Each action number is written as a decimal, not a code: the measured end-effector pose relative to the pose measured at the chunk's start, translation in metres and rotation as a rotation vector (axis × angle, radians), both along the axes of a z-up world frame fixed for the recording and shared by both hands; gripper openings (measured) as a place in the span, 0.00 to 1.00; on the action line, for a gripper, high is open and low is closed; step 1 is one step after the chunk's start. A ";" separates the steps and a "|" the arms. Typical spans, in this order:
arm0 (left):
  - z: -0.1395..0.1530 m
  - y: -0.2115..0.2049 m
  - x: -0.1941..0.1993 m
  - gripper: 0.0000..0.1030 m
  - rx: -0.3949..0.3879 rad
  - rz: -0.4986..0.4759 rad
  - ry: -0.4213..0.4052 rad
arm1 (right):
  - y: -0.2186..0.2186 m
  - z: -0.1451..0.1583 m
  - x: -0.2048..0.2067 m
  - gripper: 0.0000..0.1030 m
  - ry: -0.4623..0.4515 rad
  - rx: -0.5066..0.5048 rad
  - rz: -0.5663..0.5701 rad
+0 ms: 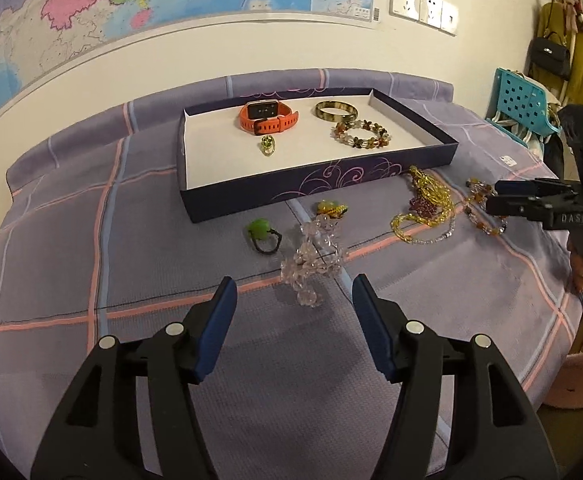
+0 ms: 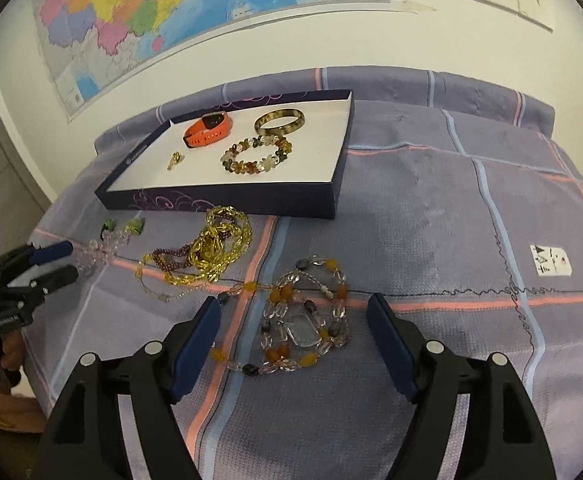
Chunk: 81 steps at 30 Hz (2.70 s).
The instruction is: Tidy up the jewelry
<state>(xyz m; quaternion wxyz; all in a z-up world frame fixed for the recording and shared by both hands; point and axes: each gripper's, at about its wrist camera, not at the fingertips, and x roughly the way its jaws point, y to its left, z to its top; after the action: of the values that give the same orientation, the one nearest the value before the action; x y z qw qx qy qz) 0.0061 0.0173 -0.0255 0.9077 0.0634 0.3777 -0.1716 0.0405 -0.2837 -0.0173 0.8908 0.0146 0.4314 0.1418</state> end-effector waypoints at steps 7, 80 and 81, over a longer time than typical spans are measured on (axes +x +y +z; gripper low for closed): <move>-0.002 -0.005 0.008 0.58 -0.021 0.002 0.015 | 0.018 -0.005 0.006 0.78 0.001 -0.126 0.032; 0.004 0.022 0.045 0.21 -0.130 0.023 0.077 | -0.003 0.025 -0.006 0.08 -0.010 0.230 0.064; 0.005 0.022 0.044 0.21 -0.133 0.021 0.074 | -0.005 0.030 -0.007 0.08 -0.017 0.242 0.068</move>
<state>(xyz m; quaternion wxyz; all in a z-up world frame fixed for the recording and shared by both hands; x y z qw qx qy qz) 0.0502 0.0389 -0.0200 0.8971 -0.0075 0.3993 -0.1891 0.0338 -0.2887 0.0123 0.8808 0.1062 0.4041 0.2228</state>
